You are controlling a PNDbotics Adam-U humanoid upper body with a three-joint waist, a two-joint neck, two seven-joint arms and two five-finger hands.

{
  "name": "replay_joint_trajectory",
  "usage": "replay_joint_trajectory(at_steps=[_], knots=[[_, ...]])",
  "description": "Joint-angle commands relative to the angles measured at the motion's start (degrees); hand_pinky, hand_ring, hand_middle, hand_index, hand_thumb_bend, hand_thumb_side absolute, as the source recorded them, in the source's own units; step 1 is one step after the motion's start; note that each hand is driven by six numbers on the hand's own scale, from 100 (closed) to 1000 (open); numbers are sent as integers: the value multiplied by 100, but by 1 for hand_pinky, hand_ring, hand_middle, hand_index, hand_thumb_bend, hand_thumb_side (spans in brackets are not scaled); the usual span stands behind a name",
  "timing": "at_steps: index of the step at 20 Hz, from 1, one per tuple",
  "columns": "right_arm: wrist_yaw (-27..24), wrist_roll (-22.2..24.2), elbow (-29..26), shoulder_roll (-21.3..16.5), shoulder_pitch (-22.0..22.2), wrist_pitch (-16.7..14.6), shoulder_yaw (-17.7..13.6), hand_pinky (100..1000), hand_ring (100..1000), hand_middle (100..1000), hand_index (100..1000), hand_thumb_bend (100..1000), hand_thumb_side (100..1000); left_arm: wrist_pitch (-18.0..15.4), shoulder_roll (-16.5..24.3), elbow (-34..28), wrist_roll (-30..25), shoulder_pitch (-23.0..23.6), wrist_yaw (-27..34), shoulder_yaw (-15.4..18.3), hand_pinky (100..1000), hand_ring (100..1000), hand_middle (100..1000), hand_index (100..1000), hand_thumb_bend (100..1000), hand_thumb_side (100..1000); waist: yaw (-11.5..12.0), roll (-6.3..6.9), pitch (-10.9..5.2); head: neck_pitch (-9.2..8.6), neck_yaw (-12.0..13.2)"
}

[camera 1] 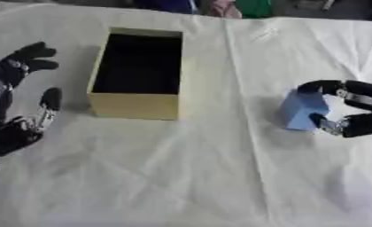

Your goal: Pick up objects on the table and place them in the box.

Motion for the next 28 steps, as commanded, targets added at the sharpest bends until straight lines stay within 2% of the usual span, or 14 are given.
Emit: replay_joint_trajectory(at_steps=[1,2,3,4,6,7,10,11,12,16,21,28], knots=[[89,0,95,-86,-33,-4,-4,920,1000,926,1000,100,609,-2,43,-78,-16,-78,28,-3,891,792,818,959,220,605,-4,6,-63,-35,-22],[99,-59,92,-80,-40,-24,-14,892,1000,869,984,100,457,-1,42,-79,-15,-78,29,-2,891,793,818,959,219,605,-4,8,-62,-35,-20],[115,-144,84,-76,-43,-49,-21,879,1000,836,967,100,376,-1,43,-79,-14,-78,30,-1,891,793,818,959,218,606,-3,9,-62,-35,-19],[134,-244,71,-74,-48,-79,-31,852,984,760,920,100,263,0,43,-79,-15,-77,30,-1,891,793,818,959,217,607,-3,10,-62,-33,-19],[182,-548,34,-72,-54,-156,-52,818,906,629,841,100,247,0,43,-79,-15,-76,30,-1,891,793,819,959,212,610,-4,10,-62,-32,-24],[216,-722,14,-73,-58,-201,-60,807,882,595,807,100,241,2,42,-78,-17,-76,30,-2,891,793,819,959,211,610,-4,10,-61,-34,-25],[325,-1220,-29,-75,-64,-328,-63,750,773,446,641,100,213,3,39,-78,-19,-77,31,-3,891,794,819,960,205,614,-5,10,-59,-34,-25],[358,-1387,-39,-73,-66,-366,-63,740,758,423,614,100,210,4,39,-78,-18,-77,31,-3,891,793,819,960,205,614,-5,10,-59,-34,-25],[390,-1528,-39,-72,-65,-399,-56,715,716,366,550,100,204,5,39,-78,-19,-77,31,-3,891,794,820,960,203,615,-5,11,-58,-34,-25],[437,-2204,-93,-58,-104,-543,-76,652,613,245,428,100,198,9,39,-80,-18,-79,33,-3,891,794,820,960,200,616,-6,16,-58,-36,-24],[408,-2766,-207,-73,-185,-656,-109,630,585,209,393,100,200,11,38,-80,-20,-81,38,-4,891,795,820,960,197,617,-7,14,-62,-38,-32],[338,-2898,-377,-143,-321,-696,-117,628,579,203,390,100,203,13,42,-83,-23,-84,51,-7,892,795,821,960,194,619,8,2,-68,-41,-32]])
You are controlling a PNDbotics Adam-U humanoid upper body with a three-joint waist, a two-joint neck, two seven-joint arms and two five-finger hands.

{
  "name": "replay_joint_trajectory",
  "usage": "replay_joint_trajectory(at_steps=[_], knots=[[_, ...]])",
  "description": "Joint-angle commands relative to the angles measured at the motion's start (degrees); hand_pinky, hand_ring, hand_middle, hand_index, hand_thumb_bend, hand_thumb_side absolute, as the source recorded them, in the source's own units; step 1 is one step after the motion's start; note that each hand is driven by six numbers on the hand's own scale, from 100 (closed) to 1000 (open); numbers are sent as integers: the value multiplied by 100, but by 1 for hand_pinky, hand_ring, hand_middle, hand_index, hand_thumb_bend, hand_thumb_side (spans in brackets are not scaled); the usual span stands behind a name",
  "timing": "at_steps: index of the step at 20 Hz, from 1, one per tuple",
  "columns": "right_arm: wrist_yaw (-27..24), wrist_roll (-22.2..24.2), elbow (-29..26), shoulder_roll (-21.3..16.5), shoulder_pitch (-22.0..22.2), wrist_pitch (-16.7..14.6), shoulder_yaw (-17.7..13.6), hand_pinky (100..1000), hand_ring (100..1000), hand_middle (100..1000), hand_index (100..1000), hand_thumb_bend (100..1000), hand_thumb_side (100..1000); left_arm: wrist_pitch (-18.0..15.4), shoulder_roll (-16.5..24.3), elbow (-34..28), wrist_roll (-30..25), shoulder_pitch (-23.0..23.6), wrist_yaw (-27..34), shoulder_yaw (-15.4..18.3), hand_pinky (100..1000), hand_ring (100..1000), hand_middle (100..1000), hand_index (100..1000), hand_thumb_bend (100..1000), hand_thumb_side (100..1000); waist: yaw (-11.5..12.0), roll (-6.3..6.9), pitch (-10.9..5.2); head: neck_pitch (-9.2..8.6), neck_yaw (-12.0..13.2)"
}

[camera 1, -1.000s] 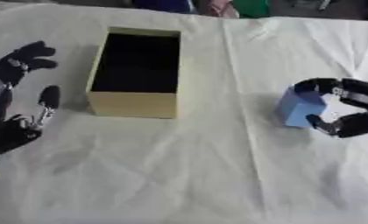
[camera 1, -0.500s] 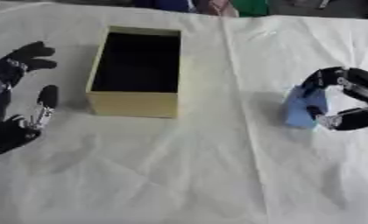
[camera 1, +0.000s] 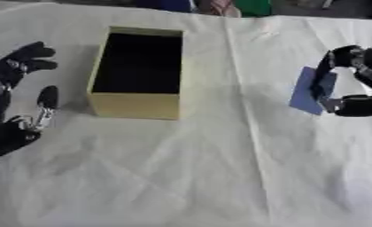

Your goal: Pick up objects on the table and place them in the box.

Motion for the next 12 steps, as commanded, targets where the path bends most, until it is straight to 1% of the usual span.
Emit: replay_joint_trajectory(at_steps=[1,2,3,8,12], knots=[[-70,-52,-192,-248,-143,-8,-112,628,579,203,390,100,203,-4,46,-83,-7,-70,40,-7,892,795,821,960,195,619,5,-1,-96,-45,-9],[-88,-52,-222,-266,-180,-8,-113,628,578,204,390,100,323,-5,47,-84,-9,-72,41,-9,892,796,821,960,195,618,7,-3,-98,-47,-9],[-103,-52,-251,-287,-229,-11,-112,627,577,204,390,100,204,-6,47,-85,-10,-73,43,-9,892,796,821,960,194,618,11,-5,-100,-47,-14],[-175,-5,-337,-368,-558,-39,-49,626,573,204,391,100,205,-9,50,-86,-19,-78,55,-21,891,796,821,960,193,618,28,-5,-108,-57,-29],[-225,84,-349,-396,-928,-102,74,625,568,204,391,100,206,-15,53,-91,-27,-88,65,-35,891,797,821,960,193,617,49,1,-113,-71,-60]])
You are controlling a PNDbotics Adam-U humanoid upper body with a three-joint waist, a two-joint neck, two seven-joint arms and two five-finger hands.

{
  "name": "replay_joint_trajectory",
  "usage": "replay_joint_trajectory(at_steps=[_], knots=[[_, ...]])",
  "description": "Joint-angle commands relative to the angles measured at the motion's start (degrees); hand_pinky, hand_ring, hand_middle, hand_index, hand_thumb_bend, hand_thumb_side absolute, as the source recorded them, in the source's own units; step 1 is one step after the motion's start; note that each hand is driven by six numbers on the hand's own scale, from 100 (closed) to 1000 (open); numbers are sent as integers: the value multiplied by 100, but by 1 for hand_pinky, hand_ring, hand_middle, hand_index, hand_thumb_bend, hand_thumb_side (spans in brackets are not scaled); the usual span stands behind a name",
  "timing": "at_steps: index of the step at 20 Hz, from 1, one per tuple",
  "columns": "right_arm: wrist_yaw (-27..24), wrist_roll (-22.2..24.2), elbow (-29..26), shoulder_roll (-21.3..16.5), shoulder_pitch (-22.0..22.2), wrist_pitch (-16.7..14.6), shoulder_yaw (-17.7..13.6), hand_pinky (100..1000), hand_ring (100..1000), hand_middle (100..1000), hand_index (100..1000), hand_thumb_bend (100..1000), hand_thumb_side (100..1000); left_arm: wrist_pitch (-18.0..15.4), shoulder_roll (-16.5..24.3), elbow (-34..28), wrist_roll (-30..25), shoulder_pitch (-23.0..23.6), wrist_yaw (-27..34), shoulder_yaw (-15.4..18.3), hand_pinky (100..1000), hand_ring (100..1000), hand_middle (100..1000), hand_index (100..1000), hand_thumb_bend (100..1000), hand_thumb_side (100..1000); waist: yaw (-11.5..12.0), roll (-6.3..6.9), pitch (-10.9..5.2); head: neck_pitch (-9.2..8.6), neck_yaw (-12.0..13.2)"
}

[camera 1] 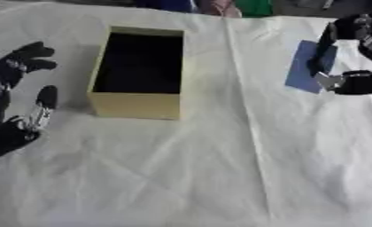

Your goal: Pick up objects on the table and place them in the box.

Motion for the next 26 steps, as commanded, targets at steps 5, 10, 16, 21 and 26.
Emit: replay_joint_trajectory(at_steps=[5,10,16,21,26], knots=[[-160,215,-65,-174,-749,-133,193,622,560,205,392,100,284,-21,55,-93,-40,-88,60,-29,891,797,821,959,192,617,42,6,-122,-75,-84],[-223,425,114,80,-1409,-228,410,620,556,206,393,100,212,-31,49,-96,-70,-115,84,-64,891,798,822,959,192,616,97,-3,-128,-93,-145],[-136,687,600,547,-2171,-361,674,623,557,208,395,100,213,-48,38,-110,-108,-170,120,-115,891,798,822,959,191,613,193,-7,-123,-142,-247],[80,819,1150,1012,-2715,-508,816,627,568,212,399,100,215,-76,10,-155,-154,-233,176,-177,890,799,822,958,193,605,307,1,-111,-184,-364],[342,822,1808,1548,-3127,-643,860,630,573,212,400,100,225,-109,-44,-225,-200,-310,253,-253,888,798,820,956,195,593,435,19,-82,-221,-533]])
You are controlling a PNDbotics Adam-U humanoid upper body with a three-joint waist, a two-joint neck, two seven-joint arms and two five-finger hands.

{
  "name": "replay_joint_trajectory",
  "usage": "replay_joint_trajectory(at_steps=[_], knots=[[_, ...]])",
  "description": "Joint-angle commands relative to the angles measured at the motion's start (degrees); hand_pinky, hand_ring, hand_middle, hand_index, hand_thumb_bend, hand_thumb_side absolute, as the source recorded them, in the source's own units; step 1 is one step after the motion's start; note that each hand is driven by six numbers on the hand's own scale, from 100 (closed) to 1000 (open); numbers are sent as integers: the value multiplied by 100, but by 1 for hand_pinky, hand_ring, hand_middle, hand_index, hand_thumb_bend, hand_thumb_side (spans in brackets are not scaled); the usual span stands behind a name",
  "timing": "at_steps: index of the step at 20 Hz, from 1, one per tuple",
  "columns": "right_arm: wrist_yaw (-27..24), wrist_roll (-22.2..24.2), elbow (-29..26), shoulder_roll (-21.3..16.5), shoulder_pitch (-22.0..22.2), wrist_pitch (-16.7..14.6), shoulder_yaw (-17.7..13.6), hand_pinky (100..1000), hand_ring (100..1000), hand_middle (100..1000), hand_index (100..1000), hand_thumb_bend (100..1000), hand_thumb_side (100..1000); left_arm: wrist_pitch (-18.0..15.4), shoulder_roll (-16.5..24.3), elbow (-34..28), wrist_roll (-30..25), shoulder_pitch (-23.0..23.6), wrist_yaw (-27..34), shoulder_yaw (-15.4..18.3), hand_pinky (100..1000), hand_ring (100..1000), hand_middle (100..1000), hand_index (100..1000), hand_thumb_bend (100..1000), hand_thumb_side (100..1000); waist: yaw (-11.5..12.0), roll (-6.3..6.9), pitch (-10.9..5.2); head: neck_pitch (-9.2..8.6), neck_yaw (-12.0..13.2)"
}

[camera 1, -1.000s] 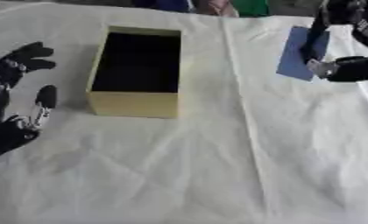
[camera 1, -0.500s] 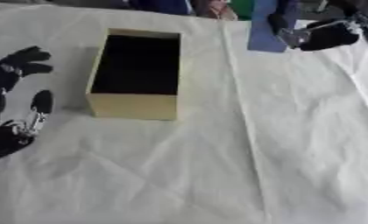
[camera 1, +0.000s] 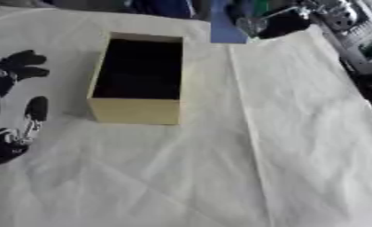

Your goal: Pick up objects on the table and place them in the box.

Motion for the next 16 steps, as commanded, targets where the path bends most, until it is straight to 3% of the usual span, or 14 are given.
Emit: replay_joint_trajectory(at_steps=[1,11,16], knots=[[199,-17,383,239,-273,-95,-37,630,574,213,400,100,225,-31,-3,-164,-28,-111,76,-39,887,795,819,955,196,592,41,40,-80,-81,-116],[1280,-323,1377,1158,-593,-433,-16,642,606,257,447,100,214,-43,-108,-253,-33,-241,282,-144,881,787,812,948,198,576,259,83,-57,-114,-359],[1720,-352,1508,1367,-571,-646,107,673,704,384,593,100,198,-31,-132,-254,-53,-255,300,-148,882,788,812,948,197,577,280,94,-55,-117,-380]])
